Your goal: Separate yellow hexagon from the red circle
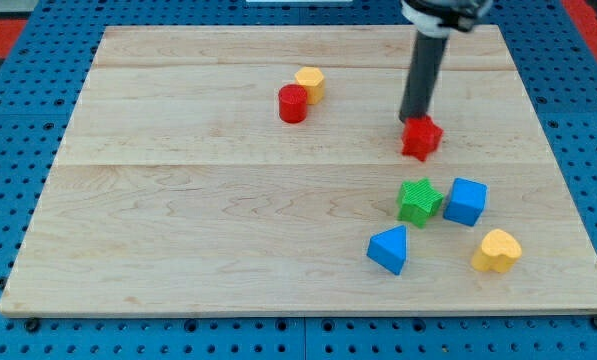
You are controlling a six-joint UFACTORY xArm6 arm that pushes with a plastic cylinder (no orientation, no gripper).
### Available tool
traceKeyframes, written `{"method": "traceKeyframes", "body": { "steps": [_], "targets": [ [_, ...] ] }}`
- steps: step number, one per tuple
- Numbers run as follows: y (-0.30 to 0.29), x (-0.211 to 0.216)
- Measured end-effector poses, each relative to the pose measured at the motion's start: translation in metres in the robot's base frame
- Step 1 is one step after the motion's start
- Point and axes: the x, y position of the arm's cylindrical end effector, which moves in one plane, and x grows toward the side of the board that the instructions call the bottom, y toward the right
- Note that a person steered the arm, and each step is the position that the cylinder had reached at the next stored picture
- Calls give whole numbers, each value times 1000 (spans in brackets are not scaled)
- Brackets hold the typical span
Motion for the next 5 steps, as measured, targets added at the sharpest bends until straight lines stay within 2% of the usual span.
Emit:
{"method": "traceKeyframes", "body": {
  "steps": [1, 3, 4, 5],
  "targets": [
    [17, 50],
    [4, -27],
    [-44, -96],
    [-132, -138]
  ]
}}
